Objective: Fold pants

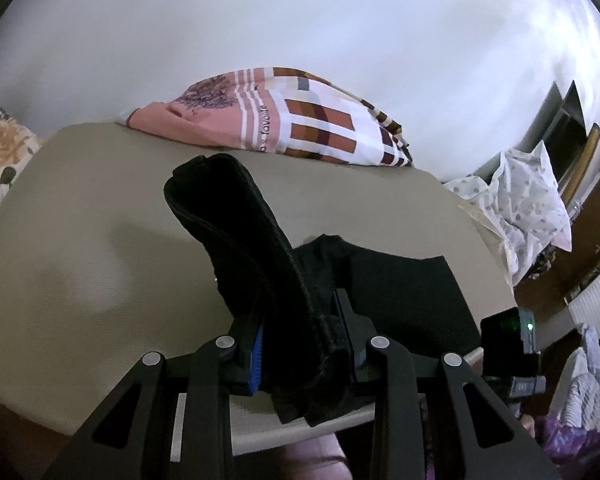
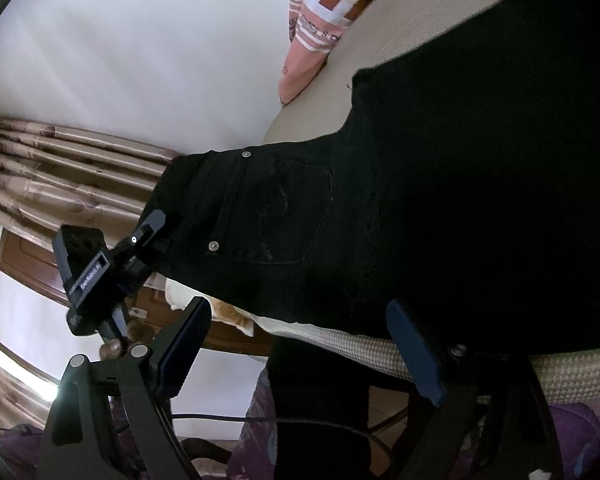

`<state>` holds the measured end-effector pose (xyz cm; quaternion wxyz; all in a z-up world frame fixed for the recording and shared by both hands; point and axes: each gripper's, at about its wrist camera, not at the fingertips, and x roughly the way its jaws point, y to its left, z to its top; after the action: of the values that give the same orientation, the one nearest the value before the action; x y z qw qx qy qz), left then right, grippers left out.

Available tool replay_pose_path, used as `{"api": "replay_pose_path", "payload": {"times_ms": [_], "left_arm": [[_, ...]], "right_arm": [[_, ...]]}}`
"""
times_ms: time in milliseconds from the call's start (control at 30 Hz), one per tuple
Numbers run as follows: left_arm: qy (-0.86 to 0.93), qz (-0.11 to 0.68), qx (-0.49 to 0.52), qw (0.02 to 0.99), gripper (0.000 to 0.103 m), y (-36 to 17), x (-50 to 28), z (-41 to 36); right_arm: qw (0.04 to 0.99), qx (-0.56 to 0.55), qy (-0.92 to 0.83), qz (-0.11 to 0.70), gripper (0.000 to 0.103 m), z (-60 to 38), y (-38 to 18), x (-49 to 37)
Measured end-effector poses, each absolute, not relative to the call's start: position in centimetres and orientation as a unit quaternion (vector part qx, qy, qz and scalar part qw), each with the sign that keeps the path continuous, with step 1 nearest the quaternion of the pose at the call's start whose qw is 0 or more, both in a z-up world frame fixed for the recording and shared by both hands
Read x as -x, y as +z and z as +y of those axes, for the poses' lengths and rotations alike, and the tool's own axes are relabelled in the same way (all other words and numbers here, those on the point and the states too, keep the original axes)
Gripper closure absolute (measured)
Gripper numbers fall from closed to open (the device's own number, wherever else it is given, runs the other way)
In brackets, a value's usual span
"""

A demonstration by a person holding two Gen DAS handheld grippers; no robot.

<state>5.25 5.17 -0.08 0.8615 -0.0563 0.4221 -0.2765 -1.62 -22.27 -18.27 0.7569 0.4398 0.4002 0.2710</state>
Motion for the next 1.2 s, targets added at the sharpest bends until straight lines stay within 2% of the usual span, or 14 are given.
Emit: {"api": "replay_pose_path", "payload": {"times_ms": [367, 633, 767, 900, 933, 967, 1000, 1067, 1133, 1200], "left_arm": [[-0.280, 0.429, 0.068, 0.856, 0.073, 0.1, -5.8, 4.5], [-0.280, 0.437, 0.083, 0.851, 0.073, 0.1, -6.0, 4.2], [-0.282, 0.439, 0.084, 0.849, 0.073, 0.2, -5.9, 4.0], [-0.284, 0.442, 0.083, 0.847, 0.073, 0.2, -5.9, 3.8], [-0.284, 0.443, 0.085, 0.846, 0.073, 0.1, -6.0, 3.8], [-0.284, 0.443, 0.087, 0.845, 0.073, 0.1, -6.1, 3.8], [-0.285, 0.444, 0.090, 0.844, 0.073, 0.1, -6.1, 3.9], [-0.287, 0.447, 0.095, 0.842, 0.073, 0.0, -6.1, 3.9], [-0.289, 0.450, 0.100, 0.839, 0.073, -0.1, -6.2, 3.8], [-0.289, 0.450, 0.101, 0.839, 0.073, -0.1, -6.2, 3.8]], "right_arm": [[0.866, -0.181, 0.316, 0.343, 0.014, -12.5, -9.0, 2.9], [0.911, -0.095, 0.265, 0.300, 0.014, -8.4, -8.0, 1.1], [0.935, -0.036, 0.226, 0.271, 0.008, -6.4, -7.9, 0.9], [0.951, 0.031, 0.180, 0.251, 0.010, -4.5, -8.0, 0.8], [0.951, 0.042, 0.170, 0.253, 0.013, -4.2, -8.2, 0.4], [0.951, 0.042, 0.169, 0.257, 0.027, -4.1, -8.3, 0.1], [0.949, 0.040, 0.165, 0.265, 0.046, -4.1, -8.6, -0.4], [0.944, 0.035, 0.163, 0.285, 0.059, -4.1, -9.0, -1.3], [0.941, 0.025, 0.166, 0.293, 0.061, -4.3, -9.3, -1.7], [0.939, 0.025, 0.178, 0.293, 0.077, -4.3, -9.3, -1.5]]}}
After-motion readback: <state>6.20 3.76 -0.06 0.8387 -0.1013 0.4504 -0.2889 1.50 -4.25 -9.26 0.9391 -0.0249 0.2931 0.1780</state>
